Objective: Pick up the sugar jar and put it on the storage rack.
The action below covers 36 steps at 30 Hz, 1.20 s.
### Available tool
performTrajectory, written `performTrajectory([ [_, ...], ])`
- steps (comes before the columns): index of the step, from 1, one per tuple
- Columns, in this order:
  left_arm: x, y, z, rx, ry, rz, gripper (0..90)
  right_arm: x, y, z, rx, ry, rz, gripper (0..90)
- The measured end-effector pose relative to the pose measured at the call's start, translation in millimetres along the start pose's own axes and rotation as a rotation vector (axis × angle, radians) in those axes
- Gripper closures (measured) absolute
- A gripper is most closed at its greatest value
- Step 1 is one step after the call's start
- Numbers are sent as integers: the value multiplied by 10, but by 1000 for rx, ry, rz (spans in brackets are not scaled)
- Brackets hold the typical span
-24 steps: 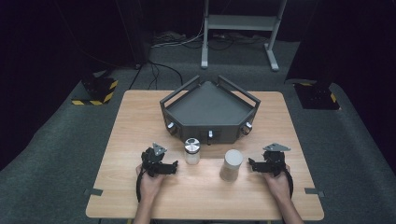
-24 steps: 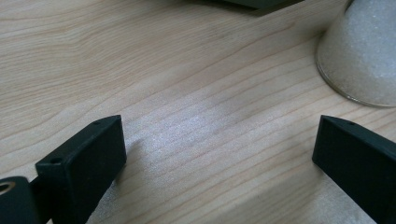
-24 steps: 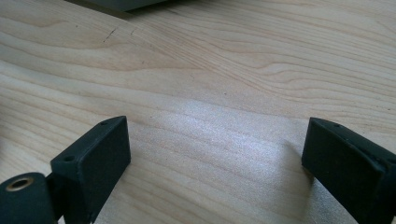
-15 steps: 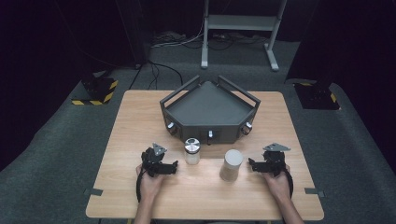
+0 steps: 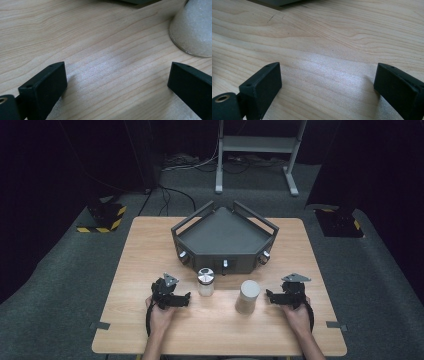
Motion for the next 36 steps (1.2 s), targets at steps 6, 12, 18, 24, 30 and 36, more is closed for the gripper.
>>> performTrajectory([
  [6, 2, 11, 3, -5, 0, 3, 23, -1, 4, 0, -2, 0, 0, 74],
  [12, 0, 22, 6, -10, -2, 8, 23, -1, 4, -1, -2, 0, 0, 74],
  [18, -22, 26, 11, -11, -18, 8, 15, -1, 5, -1, -2, 0, -1, 74],
  [24, -41, 37, 57, 5, -5, 3, 15, -1, 5, 0, -2, 0, -1, 74],
  [30, -63, 103, 84, 42, -7, 1, 15, -1, 5, 0, -2, 0, 0, 74],
  [36, -104, 206, 75, 79, -10, -30, 17, -1, 6, 0, -3, 0, -1, 74],
])
Point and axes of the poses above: each handheld gripper's, and its own axes: z roughly backward along the jaws, x roughly out of its underside, y roughly to its right, the point moved 6 cm from there along -z, roughly forward along the jaws, and after that the axes turned 5 degrees about y, right-handed, at the moved point
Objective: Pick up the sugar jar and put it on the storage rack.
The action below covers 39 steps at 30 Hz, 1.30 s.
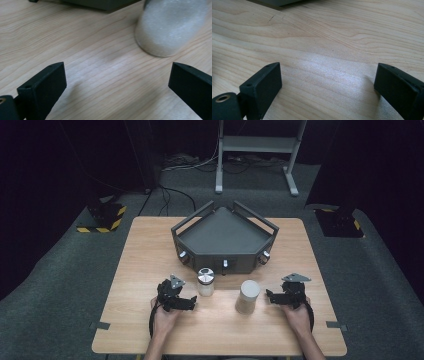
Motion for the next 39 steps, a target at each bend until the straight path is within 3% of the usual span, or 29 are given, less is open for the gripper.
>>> performTrajectory([
  [8, -46, 79, -63, 31, -18, -20, 24, 0, 0, 0, 0, 0, 0, 74],
  [21, -177, 212, -164, 67, -4, -47, 39, 0, 1, 0, 0, 0, 0, 74],
  [28, -236, 273, -222, 60, 2, -46, 63, 0, 1, 0, 0, 0, 0, 74],
  [35, -320, 350, -271, 41, 12, -73, 79, 0, 1, 0, 0, 0, 0, 74],
  [39, -344, 344, -289, 43, 23, -60, 92, 0, 1, 0, 0, 0, 0, 74],
])
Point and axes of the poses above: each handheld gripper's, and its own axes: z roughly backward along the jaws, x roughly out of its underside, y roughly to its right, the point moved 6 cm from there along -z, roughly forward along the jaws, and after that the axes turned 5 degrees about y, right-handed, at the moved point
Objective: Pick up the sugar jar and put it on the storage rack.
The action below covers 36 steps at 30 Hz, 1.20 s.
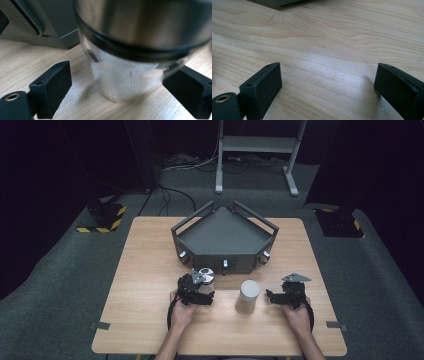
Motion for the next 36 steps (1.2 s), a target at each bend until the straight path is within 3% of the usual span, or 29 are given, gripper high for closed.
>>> performTrajectory([
  [12, -23, -32, -81, 16, 6, 24, 159, 0, 1, 0, 0, 0, 1, 74],
  [13, 43, 35, -130, 7, 74, 116, 164, 0, 0, 0, 0, 0, 0, 74],
  [23, 29, 10, -147, 18, 71, 104, 196, 0, 0, 0, 0, 0, 0, 74],
  [30, 72, 38, -181, 21, 112, 125, 218, 0, 0, 0, 0, 0, 0, 74],
  [36, 72, 41, -185, 22, 117, 120, 237, 0, 0, 0, 0, 0, 1, 74],
])
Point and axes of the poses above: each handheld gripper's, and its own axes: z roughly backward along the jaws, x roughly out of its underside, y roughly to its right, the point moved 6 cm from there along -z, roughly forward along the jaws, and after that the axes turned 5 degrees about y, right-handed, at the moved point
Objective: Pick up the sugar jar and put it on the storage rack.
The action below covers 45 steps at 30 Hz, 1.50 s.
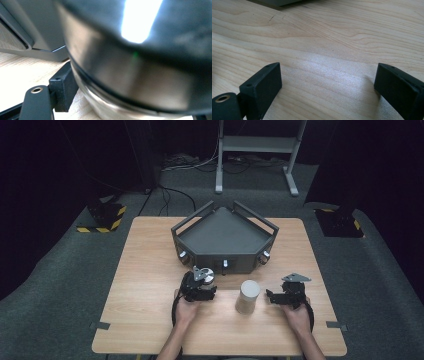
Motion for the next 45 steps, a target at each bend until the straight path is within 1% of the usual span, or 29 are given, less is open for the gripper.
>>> performTrajectory([
  [1, -7, -7, 5, 2, -6, -12, 241, 0, 0, 0, 0, 0, 0, 73],
  [2, -9, -10, 7, 5, -7, -15, 246, 0, 0, 0, 0, 0, 0, 74],
  [6, 7, -6, 0, 9, 6, -3, 262, 0, -1, 0, 0, 0, 0, 74],
  [7, 17, 0, -5, 10, 13, 6, 266, 0, -1, 0, 0, 0, 0, 73],
  [11, 23, 2, -14, 15, 18, 12, 282, 0, -1, 0, 0, 0, 0, 73],
  [12, 23, 5, -18, 15, 18, 10, 282, 0, -1, 0, 1, 0, 0, 73],
  [13, -2, -9, -6, 17, -4, -21, 286, 0, -1, 0, 0, 0, 0, 73],
  [14, -6, -14, -3, 18, -7, -26, 287, 0, -1, 0, 0, 0, 0, 73],
  [15, -8, -19, -1, 19, -7, -24, 289, 0, -1, 0, 0, 0, 0, 73],
  [17, 17, 4, -14, 13, 15, 3, 295, 0, -1, 0, 0, 0, 1, 73],
  [23, 22, 6, -14, 13, 19, 3, 303, 0, -1, 0, 0, 0, 0, 73],
  [28, 49, 31, -23, 6, 43, 12, 309, 0, -1, 0, 0, 0, 0, 73],
  [30, 53, 33, -24, 6, 46, 10, 311, 0, -1, 0, 1, 0, 0, 73],
  [31, -31, -38, 24, 17, -29, -90, 312, 0, -1, 0, 0, 0, 0, 73],
  [32, -43, -44, 30, 17, -40, -108, 312, 0, -1, 0, 0, 0, 0, 73],
  [33, 39, 26, -17, 6, 35, -16, 313, 0, -1, 0, 0, 0, 0, 73],
  [34, 133, 142, -94, -11, 149, 129, 313, 0, -1, 0, 1, 0, 0, 73],
  [35, -39, -30, 26, 4, -35, -128, 313, 0, -1, 0, 1, 0, 0, 73],
  [36, -52, -27, 38, 10, -45, -126, 314, 0, -1, 0, 0, 0, 0, 73],
  [37, -57, -30, 45, 12, -45, -133, 314, 0, -1, 0, 0, 0, 0, 73],
  [40, -77, -38, 88, 20, -33, -131, 314, 0, -1, 0, 0, 0, 0, 73],
  [41, -18, 1, 61, 12, 31, -75, 314, 0, -1, 0, 0, 0, 0, 73],
  [42, -108, -47, 127, 27, -31, -142, 314, 0, -1, 0, 0, 0, 1, 73],
  [43, -38, 10, 96, 22, 43, -56, 314, 0, 0, 0, 0, 0, 2, 72],
  [44, -133, -54, 158, 33, -28, -145, 314, 0, -1, 0, 0, 0, 1, 73],
  [45, -146, -58, 175, 37, -25, -148, 314, 0, -2, -1, 1, 0, 0, 73],
])
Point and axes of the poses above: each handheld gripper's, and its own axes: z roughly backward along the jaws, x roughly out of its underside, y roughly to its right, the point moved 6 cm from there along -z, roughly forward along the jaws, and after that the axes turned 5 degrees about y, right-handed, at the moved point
